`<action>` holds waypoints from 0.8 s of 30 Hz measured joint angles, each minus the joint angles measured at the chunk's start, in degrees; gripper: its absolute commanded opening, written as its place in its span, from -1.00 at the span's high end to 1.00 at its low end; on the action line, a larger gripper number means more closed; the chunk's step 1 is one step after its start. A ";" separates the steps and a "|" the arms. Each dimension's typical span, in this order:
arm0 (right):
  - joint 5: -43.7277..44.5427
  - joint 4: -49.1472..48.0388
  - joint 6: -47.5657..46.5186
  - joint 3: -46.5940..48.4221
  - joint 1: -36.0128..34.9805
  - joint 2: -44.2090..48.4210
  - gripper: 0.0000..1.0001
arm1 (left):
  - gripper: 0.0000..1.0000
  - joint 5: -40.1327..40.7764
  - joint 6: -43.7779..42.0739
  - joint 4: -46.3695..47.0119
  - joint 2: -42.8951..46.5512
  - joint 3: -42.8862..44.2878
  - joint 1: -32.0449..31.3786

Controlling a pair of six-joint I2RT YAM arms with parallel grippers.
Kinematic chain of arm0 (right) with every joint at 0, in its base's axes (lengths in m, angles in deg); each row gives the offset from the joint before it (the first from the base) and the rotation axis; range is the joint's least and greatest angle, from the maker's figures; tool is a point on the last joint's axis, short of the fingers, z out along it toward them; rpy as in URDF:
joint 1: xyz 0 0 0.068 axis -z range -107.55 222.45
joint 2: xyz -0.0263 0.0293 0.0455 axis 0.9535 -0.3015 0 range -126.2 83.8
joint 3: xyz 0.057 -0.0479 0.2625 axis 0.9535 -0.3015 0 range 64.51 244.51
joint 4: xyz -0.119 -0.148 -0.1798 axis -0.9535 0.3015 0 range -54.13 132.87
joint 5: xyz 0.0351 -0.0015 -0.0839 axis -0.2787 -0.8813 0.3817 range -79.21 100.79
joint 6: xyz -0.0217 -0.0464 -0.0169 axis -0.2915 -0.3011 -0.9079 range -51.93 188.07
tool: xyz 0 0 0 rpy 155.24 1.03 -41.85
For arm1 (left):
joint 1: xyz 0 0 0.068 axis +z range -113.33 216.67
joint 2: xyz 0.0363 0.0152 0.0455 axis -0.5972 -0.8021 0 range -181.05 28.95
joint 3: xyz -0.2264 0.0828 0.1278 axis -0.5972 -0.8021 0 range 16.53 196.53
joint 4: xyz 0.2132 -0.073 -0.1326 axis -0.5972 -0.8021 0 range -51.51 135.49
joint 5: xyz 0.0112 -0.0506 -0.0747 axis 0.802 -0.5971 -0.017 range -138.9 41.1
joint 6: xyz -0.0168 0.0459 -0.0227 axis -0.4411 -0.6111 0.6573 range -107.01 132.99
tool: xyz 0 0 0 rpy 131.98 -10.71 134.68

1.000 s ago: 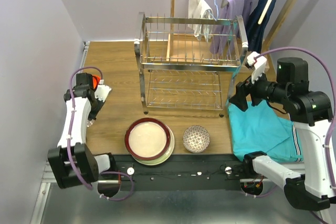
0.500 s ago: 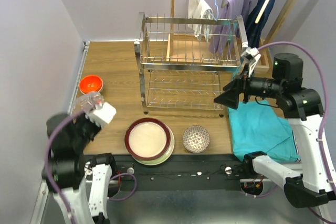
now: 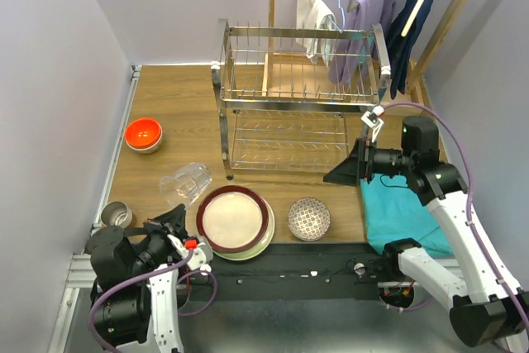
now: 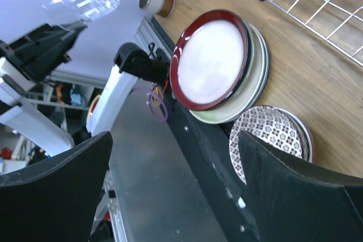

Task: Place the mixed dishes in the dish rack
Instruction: Pass the cup from the left arm to the right

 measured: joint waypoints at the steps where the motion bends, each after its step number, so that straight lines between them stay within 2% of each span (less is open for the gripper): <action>1: -0.11 -2.29 1.51 -2.45 -0.04 0.87 -1.00 | 1.00 -0.35 -1.05 0.17 0.50 -1.03 -0.07; 4: 0.02 -7.13 5.42 -6.27 -0.07 1.75 -0.99 | 1.00 -1.81 -3.96 2.73 2.14 -6.56 -0.48; 7: 0.48 -16.04 11.37 -11.32 -1.29 0.85 -1.00 | 1.00 -4.39 -9.33 4.13 2.21 -10.95 -1.03; 12: 1.95 -26.56 17.62 -17.97 -7.76 1.97 -1.00 | 1.00 -9.79 -21.90 0.11 3.34 -11.34 -1.20; 15: 4.63 -28.79 20.48 -19.89 -10.23 3.30 -1.00 | 1.00 -13.31 -27.43 -0.98 3.15 -9.07 -1.25; 19: 9.66 -31.08 24.11 -20.81 -10.58 3.54 -1.00 | 1.00 -17.55 -28.20 0.04 2.51 -8.66 -1.64; 22: 12.68 -36.89 27.50 -22.14 -12.76 2.10 -1.00 | 1.00 -20.50 -29.31 0.52 1.60 -10.95 -1.46; 24: 14.47 -41.64 29.73 -23.61 -15.63 0.90 -0.99 | 1.00 -24.24 -33.81 -0.24 0.39 -12.44 0.68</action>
